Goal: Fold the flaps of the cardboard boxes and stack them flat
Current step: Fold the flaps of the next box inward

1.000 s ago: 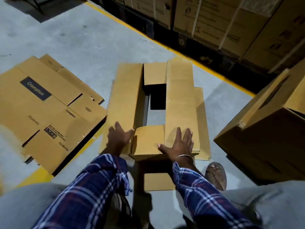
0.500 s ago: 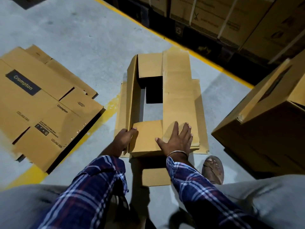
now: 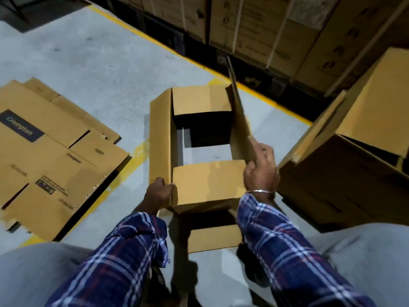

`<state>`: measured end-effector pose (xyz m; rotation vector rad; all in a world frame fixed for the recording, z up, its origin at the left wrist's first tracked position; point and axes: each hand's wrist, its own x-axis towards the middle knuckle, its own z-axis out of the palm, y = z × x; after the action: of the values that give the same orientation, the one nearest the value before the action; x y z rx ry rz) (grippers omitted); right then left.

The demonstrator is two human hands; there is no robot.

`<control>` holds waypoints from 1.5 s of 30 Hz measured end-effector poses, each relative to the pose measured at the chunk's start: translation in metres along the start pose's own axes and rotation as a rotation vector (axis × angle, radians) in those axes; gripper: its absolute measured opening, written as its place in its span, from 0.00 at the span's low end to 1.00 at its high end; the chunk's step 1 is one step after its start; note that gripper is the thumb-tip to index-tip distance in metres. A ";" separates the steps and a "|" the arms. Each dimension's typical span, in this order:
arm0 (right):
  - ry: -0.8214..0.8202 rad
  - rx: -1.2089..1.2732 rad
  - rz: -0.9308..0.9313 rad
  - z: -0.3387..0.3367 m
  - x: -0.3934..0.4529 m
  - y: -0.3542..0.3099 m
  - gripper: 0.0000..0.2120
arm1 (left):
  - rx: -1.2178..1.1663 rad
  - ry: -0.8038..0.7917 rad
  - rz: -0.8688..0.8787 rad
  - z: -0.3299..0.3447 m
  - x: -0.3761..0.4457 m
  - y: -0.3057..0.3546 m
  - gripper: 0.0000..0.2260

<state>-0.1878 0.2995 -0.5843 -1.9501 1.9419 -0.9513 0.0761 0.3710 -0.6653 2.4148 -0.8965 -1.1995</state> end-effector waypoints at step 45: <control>-0.372 0.001 0.308 0.098 -0.007 0.047 0.20 | 0.084 0.028 -0.211 -0.025 -0.004 -0.023 0.16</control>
<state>-0.1679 0.2746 -0.6887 -1.6184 1.9367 -0.4701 0.1029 0.3908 -0.6595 2.6409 -0.7113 -1.2172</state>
